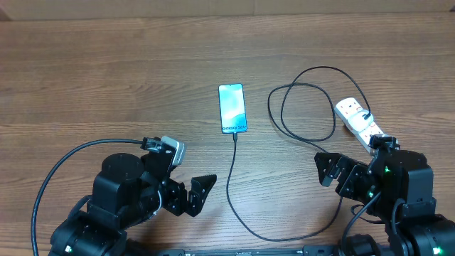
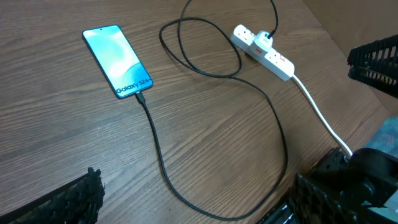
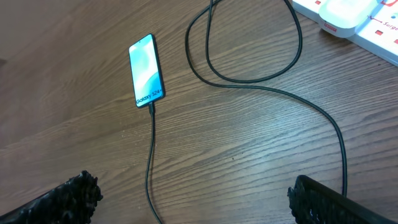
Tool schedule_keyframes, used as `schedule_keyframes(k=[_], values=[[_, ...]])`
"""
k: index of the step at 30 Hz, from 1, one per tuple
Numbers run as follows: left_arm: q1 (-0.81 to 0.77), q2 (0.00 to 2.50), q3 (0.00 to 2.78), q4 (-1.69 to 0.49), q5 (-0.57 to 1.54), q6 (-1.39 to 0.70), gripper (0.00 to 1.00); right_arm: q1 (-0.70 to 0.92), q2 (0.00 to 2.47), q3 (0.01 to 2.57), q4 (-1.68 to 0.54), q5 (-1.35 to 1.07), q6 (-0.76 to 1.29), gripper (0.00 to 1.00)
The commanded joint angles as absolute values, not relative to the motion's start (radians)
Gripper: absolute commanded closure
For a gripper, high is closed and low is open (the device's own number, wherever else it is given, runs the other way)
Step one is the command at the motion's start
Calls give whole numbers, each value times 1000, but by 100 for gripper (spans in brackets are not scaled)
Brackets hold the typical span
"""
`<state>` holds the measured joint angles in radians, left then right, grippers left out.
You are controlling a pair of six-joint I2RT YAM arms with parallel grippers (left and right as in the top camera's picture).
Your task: Plug charger to phone and switch on socket
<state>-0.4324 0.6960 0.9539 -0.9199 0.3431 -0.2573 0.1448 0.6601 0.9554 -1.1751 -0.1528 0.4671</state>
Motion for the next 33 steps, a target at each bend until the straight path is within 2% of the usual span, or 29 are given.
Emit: schedule_keyframes(k=[1, 12, 15, 20, 26, 33], values=[[-434, 694, 945, -920, 332, -273, 0, 149, 652, 955, -1172, -155, 472, 0], [-448, 686, 937, -982, 327, -267, 1, 149, 652, 955, -1172, -155, 472, 0], [-418, 644, 928, -986, 251, -224, 0, 149, 652, 955, -1172, -155, 472, 0], [-279, 421, 770, -866, 147, -222, 1, 149, 652, 955, -1172, -155, 472, 0], [-61, 120, 493, -733, 196, -117, 0, 149, 652, 955, -1172, -155, 472, 0], [62, 43, 291, -530, 210, -104, 1, 149, 652, 955, -1172, -155, 472, 0]])
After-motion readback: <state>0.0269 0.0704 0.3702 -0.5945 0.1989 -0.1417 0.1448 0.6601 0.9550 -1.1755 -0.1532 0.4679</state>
